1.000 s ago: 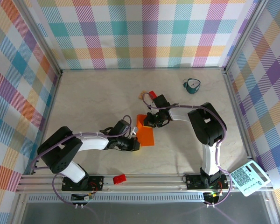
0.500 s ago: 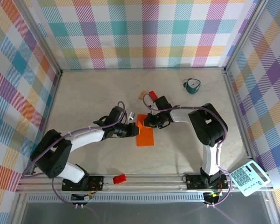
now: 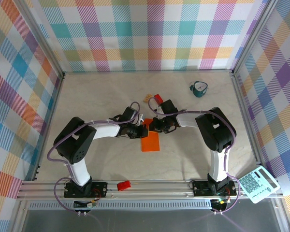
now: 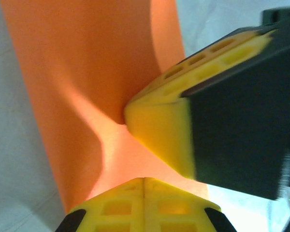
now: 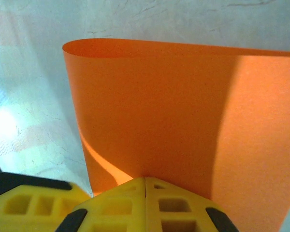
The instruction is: Fold a paper plane with a square sheet of paper (fold left side to right side)
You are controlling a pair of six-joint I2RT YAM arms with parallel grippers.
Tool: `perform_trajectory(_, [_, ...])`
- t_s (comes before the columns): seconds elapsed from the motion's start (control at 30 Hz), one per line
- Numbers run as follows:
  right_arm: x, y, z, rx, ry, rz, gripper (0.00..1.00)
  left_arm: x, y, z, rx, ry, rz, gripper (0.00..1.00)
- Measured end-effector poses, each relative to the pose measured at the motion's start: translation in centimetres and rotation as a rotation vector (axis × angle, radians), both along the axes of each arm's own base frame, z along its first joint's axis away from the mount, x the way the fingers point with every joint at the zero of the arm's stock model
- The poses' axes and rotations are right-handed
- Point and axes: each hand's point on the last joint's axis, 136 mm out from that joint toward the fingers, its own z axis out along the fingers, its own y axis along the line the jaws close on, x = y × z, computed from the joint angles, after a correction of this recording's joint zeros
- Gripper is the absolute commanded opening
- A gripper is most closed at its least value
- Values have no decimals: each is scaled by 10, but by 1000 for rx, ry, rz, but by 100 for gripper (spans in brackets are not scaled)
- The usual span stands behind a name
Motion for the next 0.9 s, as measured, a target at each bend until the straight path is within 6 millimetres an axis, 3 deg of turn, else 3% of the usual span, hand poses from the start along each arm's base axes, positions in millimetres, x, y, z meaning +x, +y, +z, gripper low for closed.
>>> perform_trajectory(0.33, [0, -2, 5, -17, 4, -6, 0, -2, 0, -7, 39, 10, 10, 0])
perform_trajectory(0.57, [0, -4, 52, 19, -74, -13, 0, -4, -2, -7, 49, 5, 22, 0])
perform_trajectory(0.67, [-11, -9, 64, 41, -87, -9, 0, -7, -2, -7, 52, 9, 23, 0])
perform_trajectory(0.73, [-25, -12, 60, 49, -62, -6, 0, -8, -2, -6, 53, 13, 25, 0])
perform_trajectory(0.9, [-66, -20, 27, 33, 62, -6, 0, -12, -1, -6, 61, 27, 26, 0])
